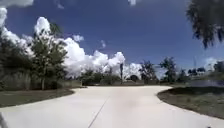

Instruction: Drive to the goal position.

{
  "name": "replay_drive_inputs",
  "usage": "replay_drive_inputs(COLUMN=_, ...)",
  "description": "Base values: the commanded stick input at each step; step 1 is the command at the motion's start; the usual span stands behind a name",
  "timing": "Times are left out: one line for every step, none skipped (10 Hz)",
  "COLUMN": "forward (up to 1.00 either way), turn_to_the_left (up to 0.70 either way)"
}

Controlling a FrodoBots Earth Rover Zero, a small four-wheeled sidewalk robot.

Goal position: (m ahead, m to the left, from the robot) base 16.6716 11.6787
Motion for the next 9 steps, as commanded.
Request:
replay_drive_inputs(forward=0.85, turn_to_the_left=0.00)
replay_drive_inputs(forward=0.85, turn_to_the_left=0.00)
replay_drive_inputs(forward=0.85, turn_to_the_left=0.00)
replay_drive_inputs(forward=0.85, turn_to_the_left=0.00)
replay_drive_inputs(forward=0.85, turn_to_the_left=0.00)
replay_drive_inputs(forward=0.85, turn_to_the_left=0.00)
replay_drive_inputs(forward=0.85, turn_to_the_left=0.00)
replay_drive_inputs(forward=0.85, turn_to_the_left=0.00)
replay_drive_inputs(forward=0.85, turn_to_the_left=0.00)
